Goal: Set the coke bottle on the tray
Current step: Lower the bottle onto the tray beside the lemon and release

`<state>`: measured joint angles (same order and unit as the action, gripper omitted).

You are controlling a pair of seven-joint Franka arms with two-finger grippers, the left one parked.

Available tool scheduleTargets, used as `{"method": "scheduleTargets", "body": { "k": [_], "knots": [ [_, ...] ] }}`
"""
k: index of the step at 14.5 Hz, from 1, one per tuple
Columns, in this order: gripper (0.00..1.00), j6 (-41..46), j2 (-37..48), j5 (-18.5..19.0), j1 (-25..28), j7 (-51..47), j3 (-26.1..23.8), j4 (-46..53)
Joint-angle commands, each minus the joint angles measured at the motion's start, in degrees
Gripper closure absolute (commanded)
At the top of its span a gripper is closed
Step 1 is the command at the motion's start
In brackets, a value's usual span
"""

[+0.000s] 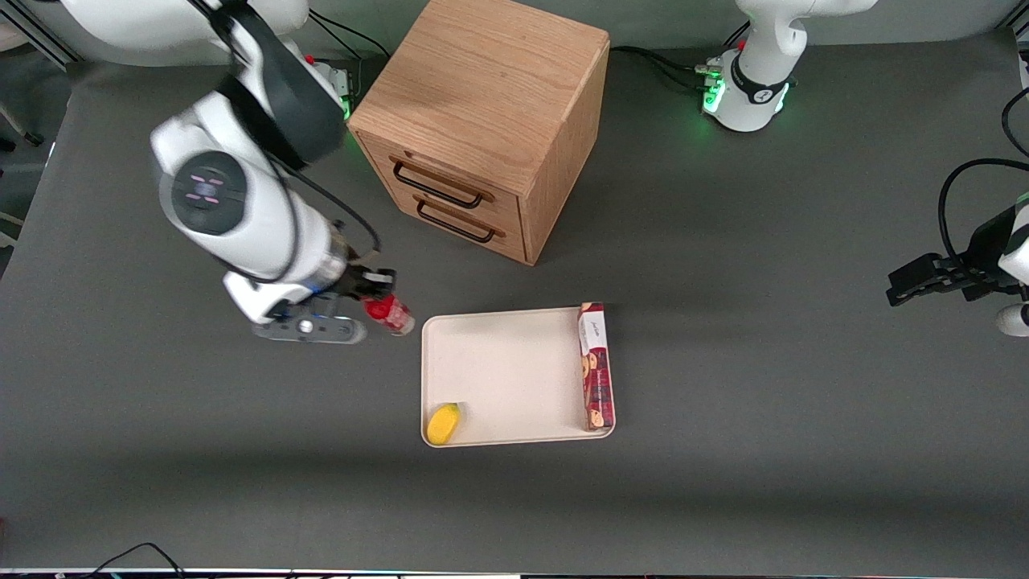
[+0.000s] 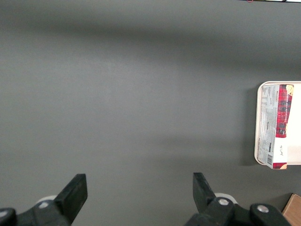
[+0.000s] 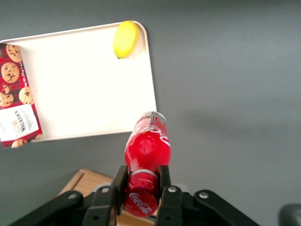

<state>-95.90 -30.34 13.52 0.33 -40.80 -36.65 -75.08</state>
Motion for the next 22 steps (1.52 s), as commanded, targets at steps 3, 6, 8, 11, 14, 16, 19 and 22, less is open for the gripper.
{"method": "scheduleTargets", "body": {
  "k": [3, 6, 8, 11, 14, 16, 19, 22],
  "knots": [
    [1.0, -9.6, -5.5, 7.0, 0.9, -8.5, -2.8, -4.4],
    [0.98, -16.7, -6.7, 11.0, 0.9, -11.7, -2.8, -9.6],
    [0.9, -18.1, -8.2, 13.3, 0.9, -13.5, -2.8, -10.4],
    [0.0, -18.1, -9.0, 13.9, 0.8, -14.3, -2.8, -10.2],
    [0.0, -16.3, -7.4, 13.6, 0.7, -14.0, -3.8, -8.0],
    [0.0, -11.0, -4.3, 13.6, 0.5, -13.4, -4.7, -4.9],
    [0.0, 1.1, 2.7, 13.2, -0.3, -6.3, -6.0, 0.2],
    [0.0, 13.9, 12.3, 6.7, -3.0, 9.1, -2.5, 1.7]
  ]
}}
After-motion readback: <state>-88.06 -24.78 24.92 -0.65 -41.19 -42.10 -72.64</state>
